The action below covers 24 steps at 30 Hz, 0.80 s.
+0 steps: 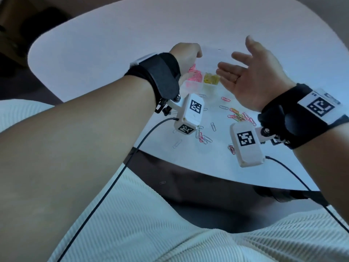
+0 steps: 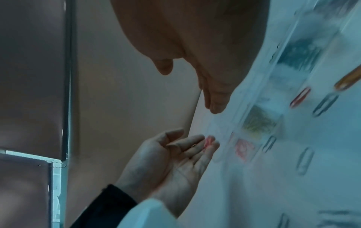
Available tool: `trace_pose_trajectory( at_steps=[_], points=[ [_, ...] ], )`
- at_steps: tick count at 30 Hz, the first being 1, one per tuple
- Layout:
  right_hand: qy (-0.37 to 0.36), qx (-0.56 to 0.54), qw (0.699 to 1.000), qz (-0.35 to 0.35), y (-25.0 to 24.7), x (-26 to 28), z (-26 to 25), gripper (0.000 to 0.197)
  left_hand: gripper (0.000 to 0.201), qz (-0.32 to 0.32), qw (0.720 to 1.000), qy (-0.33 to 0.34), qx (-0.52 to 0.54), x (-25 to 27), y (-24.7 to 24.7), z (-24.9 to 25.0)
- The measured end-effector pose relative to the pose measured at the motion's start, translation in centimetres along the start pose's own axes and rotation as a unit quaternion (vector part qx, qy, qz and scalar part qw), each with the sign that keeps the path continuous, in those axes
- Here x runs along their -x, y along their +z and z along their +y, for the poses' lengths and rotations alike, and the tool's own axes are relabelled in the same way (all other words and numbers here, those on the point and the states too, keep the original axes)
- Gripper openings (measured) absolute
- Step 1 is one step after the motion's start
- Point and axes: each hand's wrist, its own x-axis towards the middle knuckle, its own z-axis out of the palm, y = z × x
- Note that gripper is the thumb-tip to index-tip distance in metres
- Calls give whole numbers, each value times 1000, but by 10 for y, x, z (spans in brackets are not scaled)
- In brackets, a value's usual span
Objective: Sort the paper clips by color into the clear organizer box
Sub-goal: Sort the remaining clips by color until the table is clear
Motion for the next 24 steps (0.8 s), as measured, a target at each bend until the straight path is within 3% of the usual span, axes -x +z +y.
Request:
trace_pose_trajectory(
  at_steps=[3, 7, 9, 12, 15, 17, 20, 22, 24],
  points=[
    [-5, 38, 999, -5, -32, 15, -4, 44, 10, -7, 1000, 7, -22, 4, -1, -6],
    [-20, 76, 997, 26, -65, 34, -8, 33, 8, -16, 994, 71, -83, 14, 0, -18],
    [-27, 75, 996, 33, -75, 41, -10, 32, 21, -28, 986, 110, -123, 19, 2, -25],
    [-35, 106, 993, 26, -80, 52, -9, 28, 39, 6, 948, 212, -237, 26, 2, -38],
    [-61, 222, 973, 23, -83, 59, 2, 17, 26, -4, 917, 269, -293, 39, 1, -54],
    [-72, 368, 927, 26, -91, 61, 16, 11, 19, -29, 889, 271, -368, 47, 5, -68],
    [-32, 580, 814, 8, -106, 55, 40, 14, 11, -64, 829, 262, -490, 50, 8, -85],
    [-4, 658, 753, 0, -112, 51, 51, 16, 9, -79, 800, 248, -541, 47, 9, -93],
    [6, 688, 725, 21, -116, 48, 59, 18, 11, -94, 780, 236, -571, 44, 10, -101]
  ],
)
